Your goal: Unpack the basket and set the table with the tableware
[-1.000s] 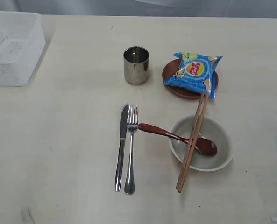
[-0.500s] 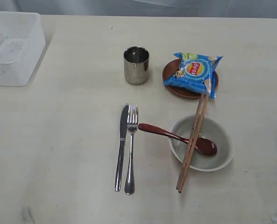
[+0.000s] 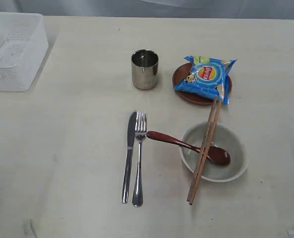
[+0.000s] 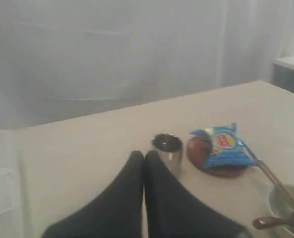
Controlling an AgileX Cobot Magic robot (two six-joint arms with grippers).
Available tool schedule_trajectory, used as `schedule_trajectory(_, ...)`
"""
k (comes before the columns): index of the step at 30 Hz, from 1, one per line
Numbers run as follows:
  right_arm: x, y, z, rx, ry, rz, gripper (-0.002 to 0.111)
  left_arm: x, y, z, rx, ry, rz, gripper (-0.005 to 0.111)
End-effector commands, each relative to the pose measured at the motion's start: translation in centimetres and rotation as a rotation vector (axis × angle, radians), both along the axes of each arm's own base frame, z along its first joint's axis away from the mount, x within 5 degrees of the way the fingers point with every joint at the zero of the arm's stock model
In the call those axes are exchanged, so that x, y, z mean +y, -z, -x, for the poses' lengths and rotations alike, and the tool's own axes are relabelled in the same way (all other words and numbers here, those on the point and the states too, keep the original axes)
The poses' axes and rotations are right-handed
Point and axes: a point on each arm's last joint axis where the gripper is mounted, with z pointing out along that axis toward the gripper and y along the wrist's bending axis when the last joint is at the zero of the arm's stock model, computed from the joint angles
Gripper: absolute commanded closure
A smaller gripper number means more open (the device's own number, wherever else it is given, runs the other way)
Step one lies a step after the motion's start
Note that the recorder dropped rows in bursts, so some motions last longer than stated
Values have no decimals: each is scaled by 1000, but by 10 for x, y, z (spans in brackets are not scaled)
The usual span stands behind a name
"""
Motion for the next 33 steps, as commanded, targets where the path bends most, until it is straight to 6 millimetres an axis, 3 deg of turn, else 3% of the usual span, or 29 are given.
schedule_trajectory(1,0,1,0,-1,6,3,109,14,-1,-1,-16,-184,34,107)
schedule_trajectory(8,0,1,0,-1,6,3,109,33,3,16,-120,-403,63,107)
schedule_trajectory(15,0,1,0,-1,6,3,109,37,26,29,-167,-473,73,107)
schedule_trajectory(21,0,1,0,-1,6,3,109,37,49,23,-108,-474,54,107)
schedule_trajectory(26,0,1,0,-1,6,3,109,36,85,16,-19,-469,-22,107)
schedule_trajectory(33,0,1,0,-1,6,3,109,36,109,12,2,-454,-111,107)
